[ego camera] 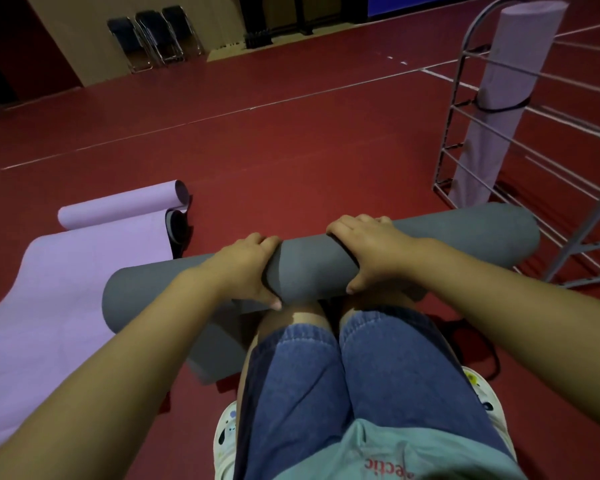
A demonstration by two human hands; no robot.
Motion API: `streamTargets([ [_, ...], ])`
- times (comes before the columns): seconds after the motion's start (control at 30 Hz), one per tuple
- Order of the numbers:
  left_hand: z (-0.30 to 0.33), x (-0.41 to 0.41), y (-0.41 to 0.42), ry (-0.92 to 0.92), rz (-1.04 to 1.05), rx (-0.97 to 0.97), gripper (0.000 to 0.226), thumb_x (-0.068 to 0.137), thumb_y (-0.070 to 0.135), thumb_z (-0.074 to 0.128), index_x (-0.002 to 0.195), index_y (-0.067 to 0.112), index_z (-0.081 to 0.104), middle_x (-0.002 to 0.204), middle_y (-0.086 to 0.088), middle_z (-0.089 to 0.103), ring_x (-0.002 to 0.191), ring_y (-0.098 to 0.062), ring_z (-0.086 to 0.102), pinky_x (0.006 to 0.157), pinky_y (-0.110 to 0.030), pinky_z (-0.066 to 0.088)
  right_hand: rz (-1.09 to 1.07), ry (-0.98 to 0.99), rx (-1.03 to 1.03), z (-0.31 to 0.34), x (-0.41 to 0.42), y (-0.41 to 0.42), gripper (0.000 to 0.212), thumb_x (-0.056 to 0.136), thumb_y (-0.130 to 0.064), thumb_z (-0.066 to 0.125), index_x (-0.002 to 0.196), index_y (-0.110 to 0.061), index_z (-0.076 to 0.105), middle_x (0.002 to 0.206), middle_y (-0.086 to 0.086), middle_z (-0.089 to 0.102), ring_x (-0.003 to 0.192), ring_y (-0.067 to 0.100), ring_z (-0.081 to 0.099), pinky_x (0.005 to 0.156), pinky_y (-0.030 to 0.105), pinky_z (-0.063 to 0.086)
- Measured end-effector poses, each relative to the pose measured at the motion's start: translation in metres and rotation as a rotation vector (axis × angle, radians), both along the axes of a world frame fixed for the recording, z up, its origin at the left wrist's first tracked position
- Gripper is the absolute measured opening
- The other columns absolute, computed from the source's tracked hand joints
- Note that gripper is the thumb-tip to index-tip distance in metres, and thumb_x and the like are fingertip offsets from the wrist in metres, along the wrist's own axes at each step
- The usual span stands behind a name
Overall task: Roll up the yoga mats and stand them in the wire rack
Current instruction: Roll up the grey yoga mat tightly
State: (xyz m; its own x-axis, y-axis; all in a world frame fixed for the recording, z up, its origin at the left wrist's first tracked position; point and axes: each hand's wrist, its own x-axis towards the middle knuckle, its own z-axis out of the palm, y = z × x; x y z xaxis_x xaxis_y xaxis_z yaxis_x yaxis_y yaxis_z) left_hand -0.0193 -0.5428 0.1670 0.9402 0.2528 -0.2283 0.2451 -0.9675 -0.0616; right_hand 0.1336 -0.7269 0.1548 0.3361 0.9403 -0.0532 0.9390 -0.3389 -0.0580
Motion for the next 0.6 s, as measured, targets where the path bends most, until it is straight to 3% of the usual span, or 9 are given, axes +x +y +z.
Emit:
streamTargets([
  [0.13,-0.012,0.000,-0.003,0.013,-0.005,0.168,0.119,0.057,0.060,0.079,0.148,0.017,0.015,0.140,-0.010,0.039,0.124,-0.034,0.042,0.099,-0.050,0.039,0.018,-0.132,-0.094,-0.004,-0.003,0.004,0.110,0.051,-0.053,0.084,0.137,-0.020,0.026,0.132,0.001,0.037,0.118,0.026,0.042,0.096,0.051,0.039],
  [0.3,0.002,0.005,0.002,-0.040,-0.057,0.199,0.101,0.054,0.065,0.074,0.135,0.020,0.034,0.123,-0.006,0.051,0.108,-0.030,0.052,0.089,-0.046,0.045,0.022,-0.147,-0.075,0.006,-0.001,0.005,0.091,0.058,-0.050,0.076,0.132,-0.020,0.032,0.126,0.003,0.042,0.111,0.026,0.045,0.090,0.049,0.041],
  [0.47,0.055,0.006,-0.006,-0.092,-0.133,0.271,0.094,0.052,0.069,0.072,0.126,0.022,0.040,0.110,-0.003,0.056,0.098,-0.027,0.056,0.078,-0.037,0.047,0.025,-0.161,-0.023,0.053,-0.001,-0.015,0.094,0.056,-0.055,0.076,0.132,-0.021,0.033,0.126,0.001,0.044,0.111,0.025,0.045,0.089,0.046,0.042],
  [0.6,0.100,-0.009,-0.031,-0.103,-0.202,0.302,0.094,0.046,0.080,0.060,0.120,0.024,0.044,0.102,0.001,0.059,0.088,-0.022,0.059,0.077,-0.039,0.051,0.050,-0.170,-0.004,0.089,-0.014,-0.045,0.095,0.056,-0.060,0.076,0.133,-0.025,0.031,0.124,-0.003,0.044,0.109,0.022,0.045,0.087,0.043,0.042],
])
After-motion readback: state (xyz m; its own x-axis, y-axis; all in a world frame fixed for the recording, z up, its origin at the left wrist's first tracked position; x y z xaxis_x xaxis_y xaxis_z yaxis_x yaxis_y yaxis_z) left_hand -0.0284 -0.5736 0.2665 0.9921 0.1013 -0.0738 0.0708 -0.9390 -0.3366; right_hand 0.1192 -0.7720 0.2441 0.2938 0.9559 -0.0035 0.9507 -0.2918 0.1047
